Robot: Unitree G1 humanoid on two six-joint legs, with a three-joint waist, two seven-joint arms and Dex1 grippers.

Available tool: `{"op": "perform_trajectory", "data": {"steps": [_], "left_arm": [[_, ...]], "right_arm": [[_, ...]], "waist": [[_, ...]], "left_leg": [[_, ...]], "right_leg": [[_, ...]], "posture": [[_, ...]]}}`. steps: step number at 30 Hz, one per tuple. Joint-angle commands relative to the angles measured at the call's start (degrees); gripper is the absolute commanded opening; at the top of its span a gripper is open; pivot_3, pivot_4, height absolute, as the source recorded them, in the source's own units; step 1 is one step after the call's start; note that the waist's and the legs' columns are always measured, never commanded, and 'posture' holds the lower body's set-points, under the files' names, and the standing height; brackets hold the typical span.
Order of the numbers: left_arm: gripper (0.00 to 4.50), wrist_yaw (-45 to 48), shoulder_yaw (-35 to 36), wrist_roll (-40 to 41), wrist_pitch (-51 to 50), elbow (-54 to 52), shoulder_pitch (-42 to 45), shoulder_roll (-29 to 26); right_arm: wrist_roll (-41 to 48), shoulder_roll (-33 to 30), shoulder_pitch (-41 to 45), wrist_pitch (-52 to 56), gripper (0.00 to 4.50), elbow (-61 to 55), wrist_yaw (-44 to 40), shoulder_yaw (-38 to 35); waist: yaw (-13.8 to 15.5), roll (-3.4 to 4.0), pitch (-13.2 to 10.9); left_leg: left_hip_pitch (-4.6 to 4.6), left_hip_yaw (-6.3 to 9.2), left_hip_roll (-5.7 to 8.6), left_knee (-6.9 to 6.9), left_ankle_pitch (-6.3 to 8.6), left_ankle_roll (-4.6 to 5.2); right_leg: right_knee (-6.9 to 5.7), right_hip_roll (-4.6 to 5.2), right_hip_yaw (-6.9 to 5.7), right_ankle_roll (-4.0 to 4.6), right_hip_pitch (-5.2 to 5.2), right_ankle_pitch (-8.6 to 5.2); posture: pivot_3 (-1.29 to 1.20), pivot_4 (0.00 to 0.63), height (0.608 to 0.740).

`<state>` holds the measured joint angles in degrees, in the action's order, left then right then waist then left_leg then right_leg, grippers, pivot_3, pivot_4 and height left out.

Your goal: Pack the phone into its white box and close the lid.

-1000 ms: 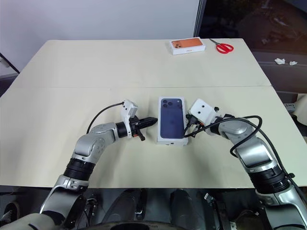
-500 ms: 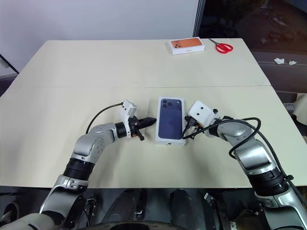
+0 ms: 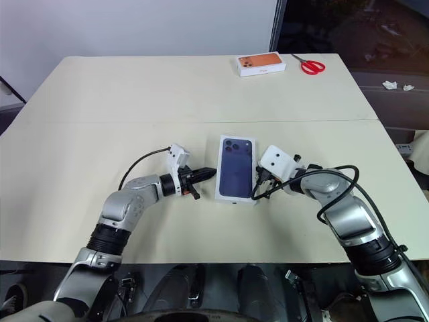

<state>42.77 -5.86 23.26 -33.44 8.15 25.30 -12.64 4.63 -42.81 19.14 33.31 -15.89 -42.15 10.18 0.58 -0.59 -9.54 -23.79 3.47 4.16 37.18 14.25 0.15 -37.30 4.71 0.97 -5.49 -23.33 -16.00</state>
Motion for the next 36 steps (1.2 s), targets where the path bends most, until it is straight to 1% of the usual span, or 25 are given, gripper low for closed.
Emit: {"op": "perform_trajectory", "data": {"steps": [1, 4, 8, 10, 12, 14, 16, 20, 23, 24, 26, 28, 29, 32, 36], "left_arm": [[0.00, 0.16, 1.25, 0.89, 0.19, -2.18, 0.78, -0.49], [0.00, -0.06, 1.52, 0.96, 0.04, -2.27, 0.73, -0.49], [0.00, -0.24, 1.74, 0.92, 0.03, -2.44, 0.54, -0.58], [0.00, -0.52, 2.53, 1.52, -0.15, -3.13, 0.96, -0.58], [0.00, -0.84, 3.29, 2.32, -0.58, -3.83, 1.74, -0.28], [0.00, -1.39, 3.90, 3.29, -0.95, -4.09, 3.58, 0.86], [0.00, -1.79, 3.69, 2.97, -0.21, -2.85, 5.85, 2.42], [0.00, -2.02, 2.14, 0.09, 3.26, 3.28, 9.00, 4.99], [0.00, -2.09, -0.93, -4.72, 7.30, 12.94, 11.65, 6.11], [0.00, -2.18, -2.47, -6.74, 7.82, 15.74, 12.29, 6.06], [0.00, 0.20, -5.62, -8.79, 6.67, 17.86, 12.11, 5.51], [0.00, 2.78, -7.51, -9.50, 6.84, 17.01, 11.00, 4.94], [0.00, 3.73, -7.46, -8.53, 4.89, 15.46, 10.21, 4.65], [0.00, 7.72, -8.54, -6.53, 1.17, 8.04, 6.36, 2.08], [0.00, 10.67, -8.86, -4.55, -1.80, -0.90, 1.41, -1.29]], "right_arm": [[0.98, 0.58, 2.84, -0.47, 0.03, -0.66, -0.12, -2.73], [-0.10, -0.10, 3.78, -1.37, 0.03, -0.03, -0.43, -1.98], [-0.46, -0.32, 2.79, -1.92, 0.03, 0.19, -0.77, -1.55], [-0.45, -0.31, 3.50, -2.19, 0.03, 0.59, -0.58, -2.23], [0.38, 0.38, 4.96, -1.89, 0.03, 1.22, -0.11, -3.55], [2.56, 2.41, 7.52, -0.47, 0.03, 2.10, 0.70, -5.39], [2.46, 3.54, 9.03, -0.75, 0.03, 2.90, 0.86, -4.90], [-3.24, 4.31, 10.46, -3.62, 0.03, 7.83, 2.72, -0.39], [-6.98, 6.92, 12.93, -5.89, 0.03, 15.23, 5.09, 2.78], [-7.93, 7.45, 13.20, -6.52, 0.03, 16.74, 4.96, 3.88], [-9.04, 6.87, 11.49, -4.21, 0.03, 17.04, 1.45, 7.42], [-10.03, 5.39, 8.92, -5.89, 0.03, 14.76, -1.62, 9.75], [-8.75, 5.22, 7.68, -4.68, 0.03, 12.72, -2.89, 9.41], [-4.24, 4.76, 4.87, -1.32, 0.03, 6.57, -6.29, 6.26], [-2.66, 2.68, 3.29, -0.36, 0.03, 2.36, -8.50, 3.42]], "waist": [[0.01, 0.00, 0.00], [0.06, 0.00, 0.00], [0.12, 0.00, 0.00], [0.11, 0.00, 0.00], [0.10, 0.00, 0.00], [0.09, 0.00, 0.00], [0.10, -0.01, 0.00], [0.12, -0.04, 0.03], [-0.04, -0.04, 0.03], [-0.04, -0.04, 0.03], [-0.02, -0.03, 0.06], [0.00, -0.04, 0.15], [-0.02, -0.01, 0.20], [-0.37, -0.03, 0.29], [-1.26, 0.00, 0.31]], "left_leg": [[0.00, 0.00, 0.00, 0.00, 0.00, 0.00], [0.00, -0.01, 0.00, 0.00, 0.00, -0.01], [-0.01, -0.01, 0.00, 0.00, -0.02, -0.03], [-0.01, -0.01, 0.01, 0.01, -0.01, -0.02], [0.00, -0.01, 0.01, 0.01, -0.01, -0.02], [0.00, -0.01, 0.01, 0.01, -0.01, -0.02], [-0.01, -0.01, 0.01, 0.01, -0.03, -0.04], [0.01, -0.01, 0.02, 0.03, -0.11, -0.19], [0.05, -0.07, 0.06, 0.02, -0.12, -0.20], [0.06, -0.10, 0.07, 0.02, -0.13, -0.20], [0.07, -0.10, 0.07, 0.03, -0.13, -0.21], [0.24, -0.10, 0.07, 0.00, -0.13, -0.20], [0.30, -0.10, 0.07, -0.01, -0.11, -0.17], [0.47, -0.06, 0.01, -0.05, 0.06, 0.10], [0.50, -0.01, -0.04, -0.07, 0.08, 0.12]], "right_leg": [[0.00, 0.00, 0.00, 0.00, 0.00, 0.00], [0.00, 0.00, 0.00, 0.00, 0.00, 0.00], [0.00, 0.01, 0.00, 0.00, 0.00, 0.00], [0.00, 0.01, 0.00, 0.00, 0.01, 0.00], [0.00, 0.01, 0.00, 0.00, 0.01, 0.00], [-0.01, 0.01, 0.00, 0.00, 0.01, 0.00], [-0.05, 0.00, 0.00, 0.00, -0.01, 0.00], [-0.01, -0.02, -0.04, 0.00, 0.05, 0.00], [-0.02, -0.05, -0.04, 0.00, 0.05, 0.00], [-0.07, -0.07, -0.03, -0.01, 0.03, 0.00], [-0.13, -0.08, -0.03, -0.01, 0.02, 0.00], [-0.09, -0.09, -0.03, -0.01, 0.21, 0.00], [-0.04, -0.09, -0.03, -0.01, 0.30, 0.00], [0.12, -0.07, -0.02, -0.01, 0.53, -0.01], [0.10, -0.06, 0.03, -0.01, 0.54, -0.01]], "posture": [[0.00, 0.150, 0.740], [0.00, 0.150, 0.740], [0.00, 0.150, 0.740], [0.00, 0.150, 0.740], [0.00, 0.150, 0.740], [0.00, 0.150, 0.740], [0.00, 0.150, 0.740], [0.00, 0.150, 0.740], [0.00, 0.150, 0.740], [0.00, 0.150, 0.740], [0.00, 0.150, 0.740], [0.00, 0.150, 0.740], [0.00, 0.150, 0.740], [0.00, 0.150, 0.740], [0.00, 0.150, 0.740]]}}
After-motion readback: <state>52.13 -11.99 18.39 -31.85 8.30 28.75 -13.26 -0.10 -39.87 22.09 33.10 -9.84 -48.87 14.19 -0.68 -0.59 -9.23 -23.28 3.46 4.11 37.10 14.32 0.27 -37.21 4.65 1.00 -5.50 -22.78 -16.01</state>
